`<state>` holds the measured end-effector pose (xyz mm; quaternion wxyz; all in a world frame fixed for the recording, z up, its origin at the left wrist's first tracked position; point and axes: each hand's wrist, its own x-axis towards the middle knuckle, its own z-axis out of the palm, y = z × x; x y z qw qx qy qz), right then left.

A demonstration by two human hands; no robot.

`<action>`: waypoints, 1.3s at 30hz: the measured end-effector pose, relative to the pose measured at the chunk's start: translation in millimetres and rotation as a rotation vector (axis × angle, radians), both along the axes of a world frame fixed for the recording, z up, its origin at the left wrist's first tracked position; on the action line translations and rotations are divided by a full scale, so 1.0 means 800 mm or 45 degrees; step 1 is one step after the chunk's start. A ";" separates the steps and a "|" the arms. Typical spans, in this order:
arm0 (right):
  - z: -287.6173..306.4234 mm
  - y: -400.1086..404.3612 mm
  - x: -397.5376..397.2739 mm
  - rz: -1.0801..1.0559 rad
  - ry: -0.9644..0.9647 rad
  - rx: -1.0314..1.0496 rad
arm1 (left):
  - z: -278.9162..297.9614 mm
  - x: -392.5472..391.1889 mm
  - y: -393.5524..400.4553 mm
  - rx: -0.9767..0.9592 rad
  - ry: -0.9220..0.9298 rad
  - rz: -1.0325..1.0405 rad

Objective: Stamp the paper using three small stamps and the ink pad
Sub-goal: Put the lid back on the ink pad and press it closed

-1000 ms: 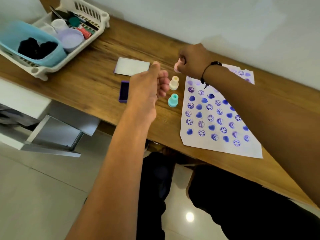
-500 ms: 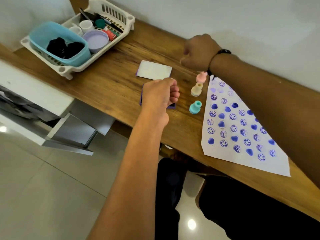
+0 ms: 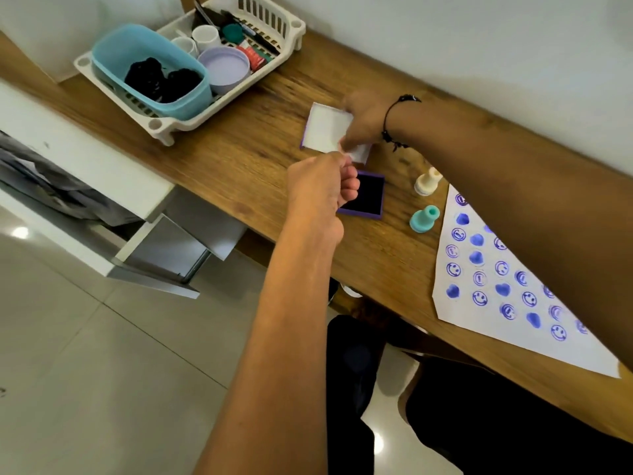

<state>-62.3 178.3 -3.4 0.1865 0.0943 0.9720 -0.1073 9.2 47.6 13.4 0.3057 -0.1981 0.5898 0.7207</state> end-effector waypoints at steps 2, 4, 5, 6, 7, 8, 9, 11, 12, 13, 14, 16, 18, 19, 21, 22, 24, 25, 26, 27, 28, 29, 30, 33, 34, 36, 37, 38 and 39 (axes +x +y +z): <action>0.009 -0.001 0.008 -0.044 0.156 -0.086 | 0.000 -0.002 -0.003 0.003 -0.008 0.036; 0.022 -0.004 0.025 -0.029 0.363 -0.126 | 0.001 -0.005 -0.009 0.022 -0.023 0.103; 0.028 -0.007 0.039 0.010 0.476 -0.115 | 0.001 -0.007 -0.014 0.030 -0.026 0.137; 0.033 -0.010 0.054 0.066 0.578 -0.087 | 0.001 -0.010 -0.019 0.029 -0.021 0.160; 0.037 -0.015 0.071 0.137 0.671 -0.045 | 0.001 -0.013 -0.026 0.020 -0.012 0.169; 0.038 -0.020 0.090 0.211 0.758 0.014 | 0.002 -0.014 -0.031 0.009 -0.001 0.162; 0.038 -0.026 0.108 0.282 0.840 0.089 | 0.003 -0.016 -0.036 -0.005 0.012 0.136; 0.038 -0.039 0.140 0.405 0.954 0.240 | 0.008 -0.015 -0.041 -0.064 0.032 0.044; 0.036 -0.043 0.152 0.461 0.983 0.294 | 0.010 -0.014 -0.044 -0.107 0.037 0.004; 0.032 -0.044 0.161 0.487 0.934 0.306 | 0.011 -0.013 -0.046 -0.154 0.038 -0.029; 0.028 -0.044 0.168 0.468 0.817 0.281 | 0.011 -0.012 -0.047 -0.202 0.042 -0.065; 0.021 -0.046 0.179 0.325 0.525 0.161 | 0.008 -0.011 -0.054 -0.288 0.067 -0.172; 0.013 -0.048 0.187 0.172 0.424 0.070 | 0.002 -0.008 -0.061 -0.320 0.094 -0.271; 0.011 -0.050 0.189 0.134 0.412 0.041 | 0.000 -0.008 -0.065 -0.313 0.102 -0.300; 0.008 -0.052 0.189 0.083 0.382 -0.046 | -0.003 -0.007 -0.071 -0.306 0.110 -0.332; 0.007 -0.052 0.187 0.060 0.358 -0.103 | -0.004 -0.007 -0.072 -0.313 0.112 -0.342; 0.007 -0.052 0.184 0.027 0.334 -0.190 | -0.008 -0.008 -0.074 -0.322 0.110 -0.350; 0.007 -0.052 0.182 0.017 0.337 -0.206 | -0.010 -0.010 -0.074 -0.317 0.105 -0.353; 0.007 -0.052 0.179 0.011 0.345 -0.202 | -0.013 -0.011 -0.075 -0.313 0.100 -0.357; 0.006 -0.051 0.177 0.005 0.354 -0.181 | -0.015 -0.013 -0.076 -0.316 0.100 -0.370; 0.006 -0.049 0.173 -0.005 0.363 -0.147 | -0.017 -0.015 -0.076 -0.348 0.125 -0.398; 0.005 -0.047 0.168 -0.016 0.368 -0.105 | -0.020 -0.019 -0.077 -0.430 0.195 -0.453; 0.003 -0.045 0.164 -0.026 0.365 -0.067 | -0.025 -0.023 -0.076 -0.547 0.311 -0.541; -0.004 -0.043 0.157 -0.054 0.347 0.002 | -0.028 -0.030 -0.069 -0.820 0.745 -0.853; -0.006 -0.043 0.157 -0.057 0.345 0.023 | -0.029 -0.031 -0.066 -0.882 0.860 -0.958; -0.012 -0.045 0.155 -0.057 0.354 0.054 | -0.032 -0.034 -0.061 -1.016 1.020 -1.145; -0.014 -0.046 0.154 -0.058 0.362 0.065 | -0.034 -0.035 -0.060 -1.059 1.068 -1.206; -0.015 -0.046 0.153 -0.059 0.367 0.081 | -0.035 -0.035 -0.059 -1.086 1.110 -1.249; -0.016 -0.045 0.151 -0.054 0.368 0.106 | -0.036 -0.036 -0.059 -1.109 1.158 -1.278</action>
